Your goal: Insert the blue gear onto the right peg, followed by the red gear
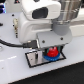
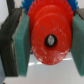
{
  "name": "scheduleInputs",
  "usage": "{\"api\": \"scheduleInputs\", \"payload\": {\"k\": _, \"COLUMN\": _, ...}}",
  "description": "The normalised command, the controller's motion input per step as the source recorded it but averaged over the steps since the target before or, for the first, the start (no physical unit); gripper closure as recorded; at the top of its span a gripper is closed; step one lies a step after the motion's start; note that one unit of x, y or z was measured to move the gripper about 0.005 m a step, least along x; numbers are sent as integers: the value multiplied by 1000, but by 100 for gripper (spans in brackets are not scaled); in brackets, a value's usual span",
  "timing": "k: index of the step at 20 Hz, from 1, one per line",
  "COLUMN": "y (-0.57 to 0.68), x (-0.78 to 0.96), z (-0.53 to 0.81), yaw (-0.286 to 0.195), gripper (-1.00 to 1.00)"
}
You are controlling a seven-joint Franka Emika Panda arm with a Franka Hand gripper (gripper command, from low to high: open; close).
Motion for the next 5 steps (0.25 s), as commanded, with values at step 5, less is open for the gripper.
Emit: {"api": "scheduleInputs", "payload": {"k": 5, "y": -1, "x": 11, "z": 342, "yaw": 0, "gripper": -100}}
